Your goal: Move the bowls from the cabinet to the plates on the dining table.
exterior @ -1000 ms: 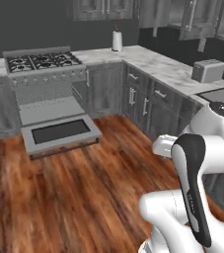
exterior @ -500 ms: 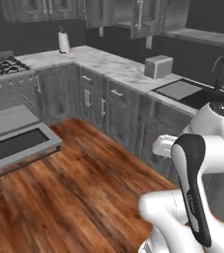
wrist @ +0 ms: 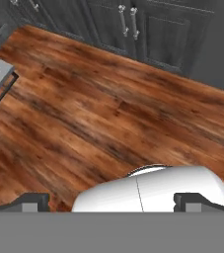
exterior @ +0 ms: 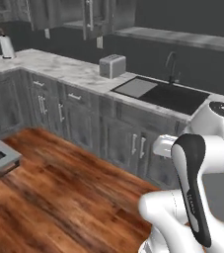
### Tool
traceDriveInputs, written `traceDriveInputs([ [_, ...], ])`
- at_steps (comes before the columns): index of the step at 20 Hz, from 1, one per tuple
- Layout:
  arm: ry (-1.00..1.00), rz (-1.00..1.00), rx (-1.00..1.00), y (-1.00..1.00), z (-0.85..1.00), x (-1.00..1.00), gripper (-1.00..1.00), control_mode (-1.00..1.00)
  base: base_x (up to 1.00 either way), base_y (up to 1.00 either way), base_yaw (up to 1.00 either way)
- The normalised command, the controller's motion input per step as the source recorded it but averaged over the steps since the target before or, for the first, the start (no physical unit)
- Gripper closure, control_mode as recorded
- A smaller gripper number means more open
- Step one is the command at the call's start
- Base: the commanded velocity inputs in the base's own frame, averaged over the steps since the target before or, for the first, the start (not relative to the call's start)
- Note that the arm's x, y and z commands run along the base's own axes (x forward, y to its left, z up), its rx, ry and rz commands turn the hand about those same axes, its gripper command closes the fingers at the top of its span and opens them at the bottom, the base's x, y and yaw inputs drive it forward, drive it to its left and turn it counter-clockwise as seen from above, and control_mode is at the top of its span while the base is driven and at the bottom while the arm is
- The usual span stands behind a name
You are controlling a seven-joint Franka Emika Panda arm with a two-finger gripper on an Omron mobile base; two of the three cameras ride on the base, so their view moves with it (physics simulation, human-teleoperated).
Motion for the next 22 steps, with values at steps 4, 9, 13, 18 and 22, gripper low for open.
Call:
traceDriveInputs([
  [4,0.00,0.00,0.00,0.00,0.00,0.00,-1.00,1.00,0.00,0.00,-0.44],
  [9,0.00,0.00,0.00,0.00,0.00,0.00,-1.00,1.00,0.00,0.00,-0.42],
  [13,0.00,0.00,0.00,0.00,0.00,0.00,-1.00,1.00,0.00,0.00,-0.40],
  [18,0.00,0.00,0.00,0.00,0.00,0.00,-1.00,1.00,0.00,0.00,-0.41],
  [22,0.00,0.00,0.00,0.00,0.00,0.00,-1.00,1.00,0.00,0.00,-0.40],
])
